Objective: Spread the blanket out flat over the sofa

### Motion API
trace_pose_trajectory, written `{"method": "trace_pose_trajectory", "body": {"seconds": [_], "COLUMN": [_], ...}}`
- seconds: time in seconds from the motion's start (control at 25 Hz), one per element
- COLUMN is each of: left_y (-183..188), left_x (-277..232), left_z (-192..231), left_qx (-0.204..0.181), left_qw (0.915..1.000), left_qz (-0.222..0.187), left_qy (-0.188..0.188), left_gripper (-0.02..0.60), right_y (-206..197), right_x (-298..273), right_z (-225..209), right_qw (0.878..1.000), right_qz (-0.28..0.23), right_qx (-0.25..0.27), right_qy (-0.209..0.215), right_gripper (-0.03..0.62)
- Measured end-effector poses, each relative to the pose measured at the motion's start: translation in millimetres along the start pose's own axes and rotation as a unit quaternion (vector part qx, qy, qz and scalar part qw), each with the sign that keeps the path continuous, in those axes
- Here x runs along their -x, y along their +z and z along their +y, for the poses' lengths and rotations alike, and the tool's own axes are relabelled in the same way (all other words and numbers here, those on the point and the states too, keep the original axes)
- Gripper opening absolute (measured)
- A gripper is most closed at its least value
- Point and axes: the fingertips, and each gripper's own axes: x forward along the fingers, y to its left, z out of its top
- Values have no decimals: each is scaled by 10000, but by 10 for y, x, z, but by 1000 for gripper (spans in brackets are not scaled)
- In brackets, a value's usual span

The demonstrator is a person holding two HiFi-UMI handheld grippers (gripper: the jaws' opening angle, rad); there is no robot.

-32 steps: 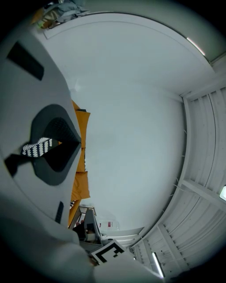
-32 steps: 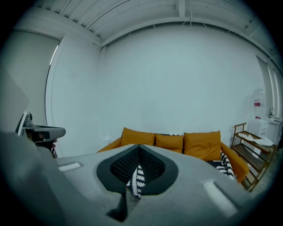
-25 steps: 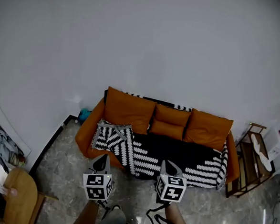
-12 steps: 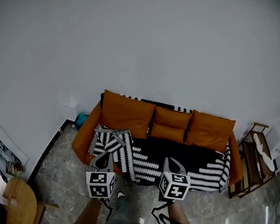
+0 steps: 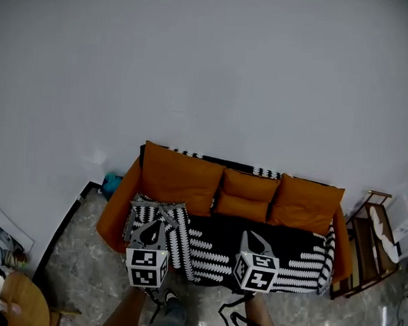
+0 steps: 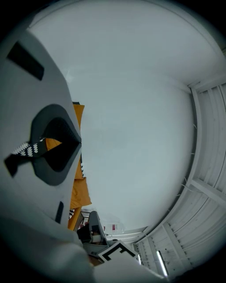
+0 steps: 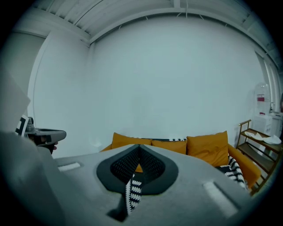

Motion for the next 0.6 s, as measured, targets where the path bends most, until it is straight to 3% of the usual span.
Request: {"method": "trace_pose_trajectory", "body": {"seconds": [0.6], "left_y": [207], "left_x": [-1229], "left_z": [767], "left_qx": [110], "left_qw": [9998], "left_qz": [171], "left_qy": [-30], "left_gripper": [5], "right_y": [447], "right_x": [-1429], "right_z": [366], "right_qw": [9994], "right_qz": [169], "right_qx": [252], "right_qy": [151], "right_gripper": [5]}}
